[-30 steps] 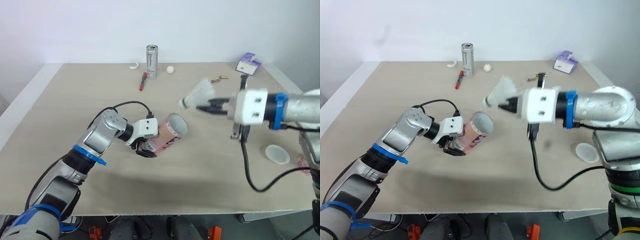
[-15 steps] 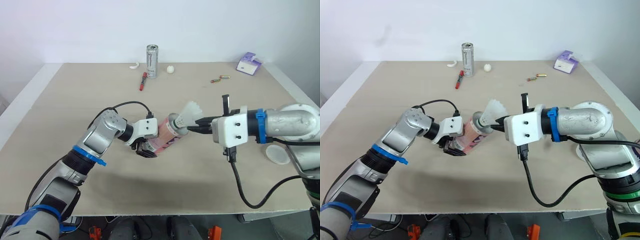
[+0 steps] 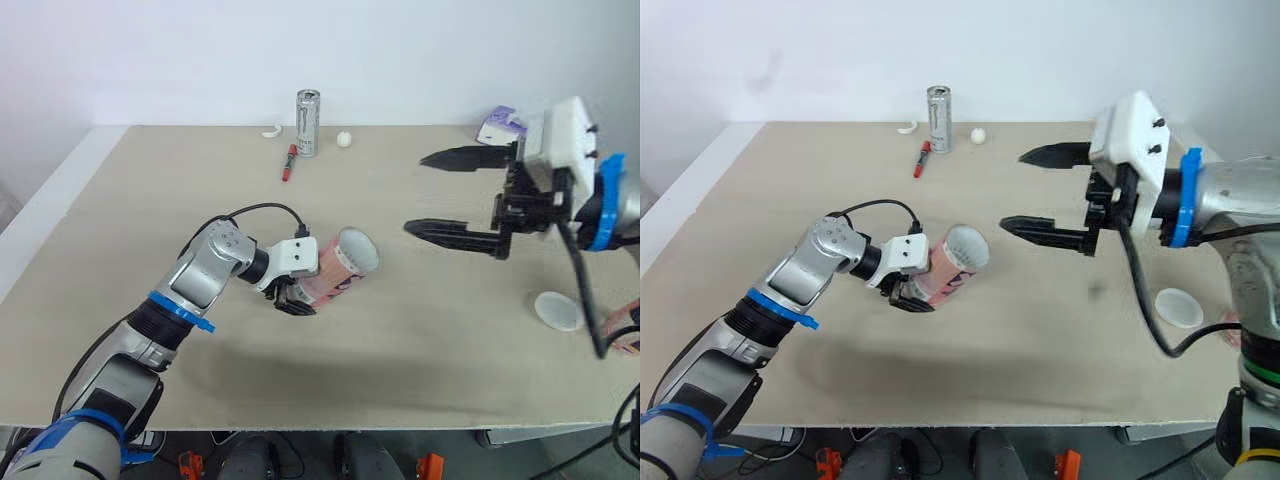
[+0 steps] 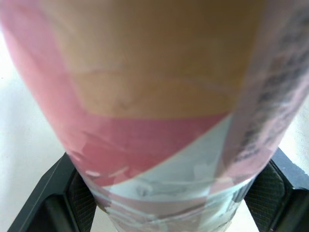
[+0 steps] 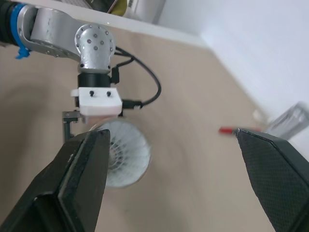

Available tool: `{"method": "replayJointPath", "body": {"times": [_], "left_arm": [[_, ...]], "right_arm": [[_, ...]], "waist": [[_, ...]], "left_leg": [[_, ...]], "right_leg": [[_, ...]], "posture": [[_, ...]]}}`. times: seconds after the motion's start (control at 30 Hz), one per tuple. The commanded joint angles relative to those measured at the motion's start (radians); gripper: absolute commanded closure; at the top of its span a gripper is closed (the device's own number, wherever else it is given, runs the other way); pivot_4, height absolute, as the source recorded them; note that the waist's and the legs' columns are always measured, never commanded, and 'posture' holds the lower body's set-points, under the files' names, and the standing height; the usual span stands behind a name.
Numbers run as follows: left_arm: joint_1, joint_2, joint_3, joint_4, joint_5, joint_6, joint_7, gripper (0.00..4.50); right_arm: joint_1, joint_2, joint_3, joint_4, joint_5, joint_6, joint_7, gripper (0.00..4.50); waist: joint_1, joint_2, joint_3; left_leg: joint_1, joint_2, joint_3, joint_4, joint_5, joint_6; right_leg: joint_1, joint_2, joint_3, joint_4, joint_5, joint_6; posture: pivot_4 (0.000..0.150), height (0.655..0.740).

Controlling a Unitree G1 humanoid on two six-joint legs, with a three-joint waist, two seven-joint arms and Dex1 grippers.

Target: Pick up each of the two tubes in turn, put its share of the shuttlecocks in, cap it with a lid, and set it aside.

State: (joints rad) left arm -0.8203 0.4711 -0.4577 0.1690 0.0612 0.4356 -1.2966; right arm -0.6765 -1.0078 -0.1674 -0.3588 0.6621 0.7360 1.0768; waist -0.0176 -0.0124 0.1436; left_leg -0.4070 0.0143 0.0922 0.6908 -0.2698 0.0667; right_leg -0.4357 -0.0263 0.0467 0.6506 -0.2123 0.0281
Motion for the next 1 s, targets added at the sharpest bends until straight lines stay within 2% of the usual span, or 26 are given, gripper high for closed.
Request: {"method": "replayJointPath", "body": {"times": [0.03,0.07,0.27,0.3,0.33,0.63,0.8,1.0], "left_arm": [[-0.002,-0.013,-0.042,0.009,0.007,-0.001,-0.018,0.79],[-0.007,-0.015,-0.042,0.013,0.008,-0.003,-0.018,0.79],[-0.025,-0.029,-0.048,0.026,0.012,-0.013,-0.03,0.79],[-0.028,-0.034,-0.049,0.026,0.01,-0.011,-0.032,0.79],[-0.03,-0.038,-0.049,0.024,0.009,-0.009,-0.034,0.79],[-0.048,-0.065,-0.055,0.04,0.005,-0.016,-0.034,0.79],[-0.048,-0.078,-0.056,0.045,0.007,-0.021,-0.034,0.79],[-0.052,-0.097,-0.055,0.059,0.006,-0.027,-0.029,0.79]], "right_arm": [[-0.036,-0.023,0.025,0.009,0.0,0.003,0.026,0.52],[-0.042,-0.023,0.05,0.01,-0.018,-0.015,0.038,0.72],[-0.094,0.015,0.19,0.009,-0.096,-0.054,0.054,3.47],[-0.1,0.021,0.212,0.013,-0.111,-0.059,0.055,4.03],[-0.106,0.024,0.235,0.017,-0.13,-0.066,0.063,4.36],[-0.207,0.071,0.474,0.123,-0.388,-0.252,0.174,4.44],[-0.273,0.167,0.56,0.198,-0.48,-0.292,0.192,4.44],[-0.331,0.221,0.668,0.273,-0.59,-0.325,0.273,4.44]], "waist": [[0.0,0.0,0.0],[0.0,0.0,0.0],[0.002,0.0,0.0],[0.002,0.0,0.0],[0.003,0.0,0.0],[0.006,0.0,0.0],[0.017,0.0,0.0],[0.027,0.0,0.0]], "left_leg": [[0.0,0.0,0.0,0.0,0.0,0.0],[0.0,0.0,0.0,0.0,0.0,0.0],[-0.001,-0.001,0.0,0.0,0.0,0.0],[-0.001,-0.001,0.0,0.0,0.0,0.0],[-0.002,-0.002,0.0,0.0,0.0,0.0],[-0.003,-0.003,0.0,0.001,0.0,0.001],[-0.005,-0.003,-0.001,0.002,0.0,0.001],[-0.009,-0.003,-0.002,0.005,-0.001,0.001]], "right_leg": [[0.0,0.0,0.0,0.0,0.0,0.0],[0.0,0.0,0.0,0.0,0.0,0.001],[0.0,0.0,0.0,0.0,0.001,0.005],[0.0,0.0,0.0,0.0,0.001,0.005],[-0.001,0.0,0.0,0.0,0.001,0.005],[-0.002,-0.001,0.0,-0.001,0.001,0.007],[-0.002,-0.001,-0.001,-0.001,0.001,0.007],[-0.004,-0.002,-0.003,-0.001,0.001,0.007]], "posture": [[0.15,0.74],[0.15,0.74],[0.15,0.74],[0.15,0.74],[0.15,0.74],[0.15,0.74],[0.15,0.74],[0.15,0.74]]}}
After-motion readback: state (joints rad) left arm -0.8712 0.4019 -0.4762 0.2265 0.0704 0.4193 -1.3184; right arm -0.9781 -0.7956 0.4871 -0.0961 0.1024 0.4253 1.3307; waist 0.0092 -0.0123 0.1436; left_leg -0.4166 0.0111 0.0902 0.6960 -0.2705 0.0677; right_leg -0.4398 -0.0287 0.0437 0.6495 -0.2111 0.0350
